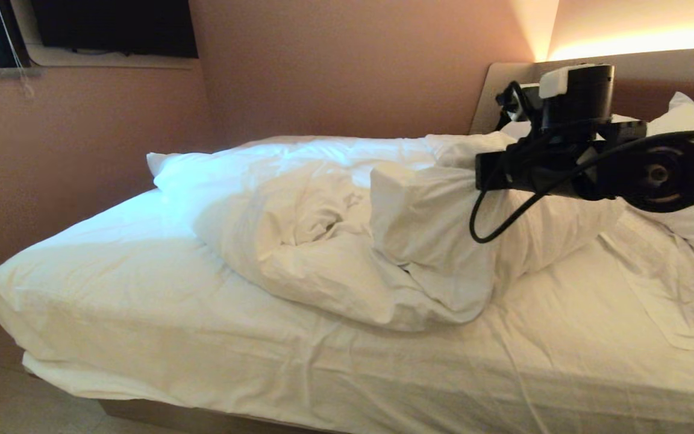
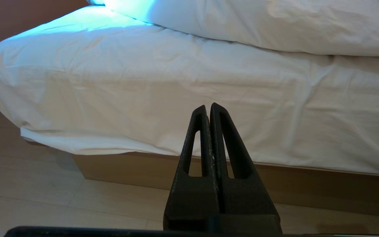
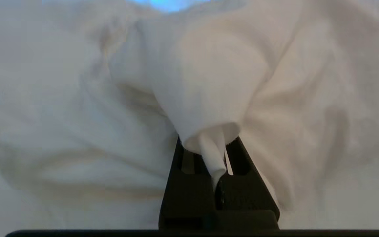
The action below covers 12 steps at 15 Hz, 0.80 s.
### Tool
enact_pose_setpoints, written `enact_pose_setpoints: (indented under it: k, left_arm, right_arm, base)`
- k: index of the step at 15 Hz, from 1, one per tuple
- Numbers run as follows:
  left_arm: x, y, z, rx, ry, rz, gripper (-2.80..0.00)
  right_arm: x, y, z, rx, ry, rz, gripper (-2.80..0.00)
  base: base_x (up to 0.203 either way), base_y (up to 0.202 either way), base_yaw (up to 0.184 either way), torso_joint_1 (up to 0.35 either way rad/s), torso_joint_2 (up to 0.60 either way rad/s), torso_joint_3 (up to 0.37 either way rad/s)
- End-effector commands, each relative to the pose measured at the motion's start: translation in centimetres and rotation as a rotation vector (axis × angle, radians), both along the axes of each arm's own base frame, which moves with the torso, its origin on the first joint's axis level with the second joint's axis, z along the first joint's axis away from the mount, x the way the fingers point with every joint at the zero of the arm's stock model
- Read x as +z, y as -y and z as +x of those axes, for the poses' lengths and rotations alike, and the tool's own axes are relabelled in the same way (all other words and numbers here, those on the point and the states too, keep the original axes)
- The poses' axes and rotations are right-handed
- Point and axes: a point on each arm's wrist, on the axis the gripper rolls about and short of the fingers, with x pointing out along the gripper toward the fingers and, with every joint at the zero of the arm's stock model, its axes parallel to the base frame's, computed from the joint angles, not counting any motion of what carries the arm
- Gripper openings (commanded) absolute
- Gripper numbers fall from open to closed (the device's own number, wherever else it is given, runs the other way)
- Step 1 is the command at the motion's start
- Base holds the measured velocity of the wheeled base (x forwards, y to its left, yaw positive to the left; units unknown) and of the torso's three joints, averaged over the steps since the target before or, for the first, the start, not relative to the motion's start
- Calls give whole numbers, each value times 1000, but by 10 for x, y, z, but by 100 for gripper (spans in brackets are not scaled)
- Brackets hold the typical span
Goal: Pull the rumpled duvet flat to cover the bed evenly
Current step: Flatten the corners of the folded blanket
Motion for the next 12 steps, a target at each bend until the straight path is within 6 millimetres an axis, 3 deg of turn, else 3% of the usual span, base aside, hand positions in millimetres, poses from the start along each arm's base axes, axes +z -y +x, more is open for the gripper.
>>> enact_pose_setpoints:
  k: [1, 7, 12]
  left_arm:
    - [0, 0, 0, 0, 0, 0, -280]
    - [0, 0, 0, 0, 0, 0, -280]
    - [0, 0, 0, 0, 0, 0, -280]
  right_arm:
    - [-8, 18, -43, 36, -206, -180, -280]
    - [-8, 38, -70, 54, -216, -312, -280]
    - [-17, 43, -79, 83, -242, -401, -280]
  base:
    - [0, 0, 0, 0, 0, 0]
    - [0, 0, 0, 0, 0, 0]
    - [0, 0, 0, 0, 0, 0]
